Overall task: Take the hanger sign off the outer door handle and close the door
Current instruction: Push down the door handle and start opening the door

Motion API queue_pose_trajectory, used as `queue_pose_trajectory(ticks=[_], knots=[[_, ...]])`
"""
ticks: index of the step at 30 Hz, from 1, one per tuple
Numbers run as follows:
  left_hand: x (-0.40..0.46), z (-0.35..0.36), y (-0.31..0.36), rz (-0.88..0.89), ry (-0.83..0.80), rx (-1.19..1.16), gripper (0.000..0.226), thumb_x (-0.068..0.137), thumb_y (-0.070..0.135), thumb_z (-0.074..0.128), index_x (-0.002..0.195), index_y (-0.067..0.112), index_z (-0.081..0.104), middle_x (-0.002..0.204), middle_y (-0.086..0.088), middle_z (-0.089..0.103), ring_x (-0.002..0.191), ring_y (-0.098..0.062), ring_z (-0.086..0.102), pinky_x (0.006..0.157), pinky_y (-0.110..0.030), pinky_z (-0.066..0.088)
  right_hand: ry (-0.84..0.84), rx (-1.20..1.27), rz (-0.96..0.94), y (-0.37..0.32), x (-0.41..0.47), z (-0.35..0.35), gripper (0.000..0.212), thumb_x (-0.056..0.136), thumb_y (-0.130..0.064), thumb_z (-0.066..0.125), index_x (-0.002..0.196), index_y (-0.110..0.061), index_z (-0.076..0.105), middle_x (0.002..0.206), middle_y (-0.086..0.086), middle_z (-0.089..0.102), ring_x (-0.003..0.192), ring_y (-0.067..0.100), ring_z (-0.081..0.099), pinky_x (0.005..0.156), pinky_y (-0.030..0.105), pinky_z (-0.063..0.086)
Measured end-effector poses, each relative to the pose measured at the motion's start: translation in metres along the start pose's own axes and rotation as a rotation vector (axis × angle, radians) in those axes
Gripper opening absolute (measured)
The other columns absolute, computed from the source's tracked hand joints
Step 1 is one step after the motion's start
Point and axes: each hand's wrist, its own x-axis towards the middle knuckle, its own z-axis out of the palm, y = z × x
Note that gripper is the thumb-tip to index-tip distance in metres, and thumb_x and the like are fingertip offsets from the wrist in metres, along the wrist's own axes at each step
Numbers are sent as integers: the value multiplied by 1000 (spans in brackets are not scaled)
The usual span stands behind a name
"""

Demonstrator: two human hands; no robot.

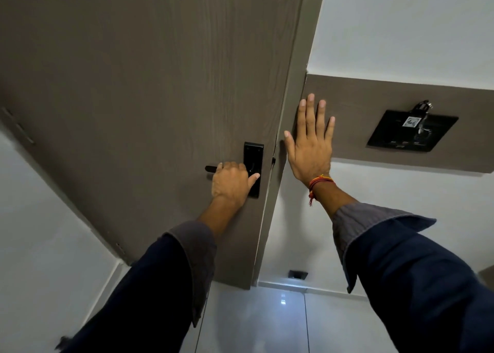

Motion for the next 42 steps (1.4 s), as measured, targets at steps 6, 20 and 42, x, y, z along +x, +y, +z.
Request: queue_pose_trajectory(ticks=[6,20,42], knots=[[-20,-28,7,-46,-102,-40,54,98,53,47,71,9,64,67,-10,62,72,-26,67,84,-42,56,-80,49,-37,10,-7,-19,73,109,-52,28,168,-13,8,177,8,6,164,30,7,131,59,16],[-73,-47,25,-243,-99,-113,53,98,52,43,86,8,69,110,-28,68,101,-37,66,75,-42,58,-198,173,-131,24,-11,-44,77,109,-55,24,168,-10,4,178,9,-1,165,31,1,132,59,12],[-174,-48,44,-611,-68,-102,54,99,35,32,140,0,43,149,-22,44,145,-32,32,117,-50,34,-292,327,-291,46,-29,-47,77,109,-51,29,167,-4,7,177,13,2,164,31,4,132,59,10]])
